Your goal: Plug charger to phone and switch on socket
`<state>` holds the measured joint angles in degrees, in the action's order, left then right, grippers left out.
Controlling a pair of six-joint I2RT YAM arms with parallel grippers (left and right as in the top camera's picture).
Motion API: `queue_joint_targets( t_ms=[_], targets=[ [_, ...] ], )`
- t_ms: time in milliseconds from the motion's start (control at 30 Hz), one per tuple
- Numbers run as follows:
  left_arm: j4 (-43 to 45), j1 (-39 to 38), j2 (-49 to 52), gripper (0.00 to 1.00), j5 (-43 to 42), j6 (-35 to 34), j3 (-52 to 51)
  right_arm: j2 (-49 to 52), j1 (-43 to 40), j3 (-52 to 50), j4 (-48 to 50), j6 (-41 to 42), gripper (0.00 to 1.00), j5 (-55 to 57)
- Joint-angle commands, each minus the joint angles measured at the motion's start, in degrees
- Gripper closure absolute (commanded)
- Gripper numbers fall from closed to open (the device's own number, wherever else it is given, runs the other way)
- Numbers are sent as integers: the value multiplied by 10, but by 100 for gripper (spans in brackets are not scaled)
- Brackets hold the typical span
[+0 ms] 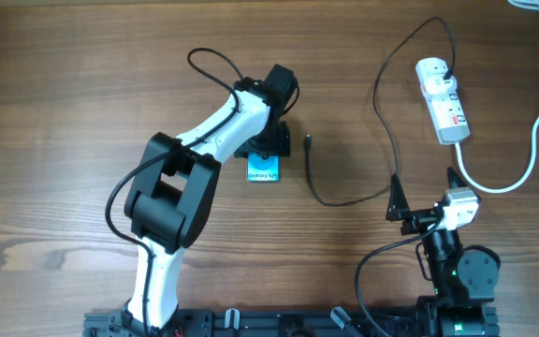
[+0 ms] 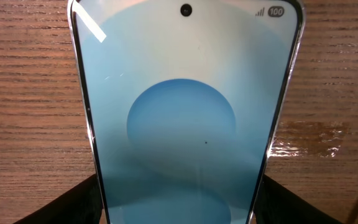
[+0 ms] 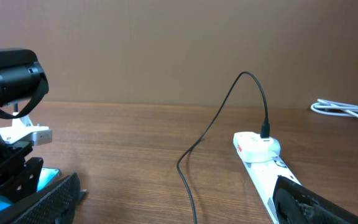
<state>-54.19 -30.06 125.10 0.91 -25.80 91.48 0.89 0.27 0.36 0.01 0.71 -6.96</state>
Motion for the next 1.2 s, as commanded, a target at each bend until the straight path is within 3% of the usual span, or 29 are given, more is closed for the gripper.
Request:
queue_joint_targets(
  t_ms=[0,267,533,633,733,867,1167],
  targets=[
    [-2,-1,-4,27,-3,-2,-12,-2,-2,0,3,-7,0,9],
    [-36,0,-44,27,-6,-2,18,-2,-2,0,3,-7,0,10],
    [-37,0,-126,25,-60,-1,18,-1,-2,0,3,-7,0,9],
    [-37,0,-121,12,-27,-1,13,-1,-2,0,3,-7,0,9],
    [-15,0,-108,6,-4,-2,-8,-1,-2,0,3,-7,0,9],
    [17,0,-78,1,-3,-2,-31,-1,-2,0,3,-7,0,9],
    [20,0,-31,0,24,-1,-32,-1,-2,0,3,-7,0,9]
  ],
)
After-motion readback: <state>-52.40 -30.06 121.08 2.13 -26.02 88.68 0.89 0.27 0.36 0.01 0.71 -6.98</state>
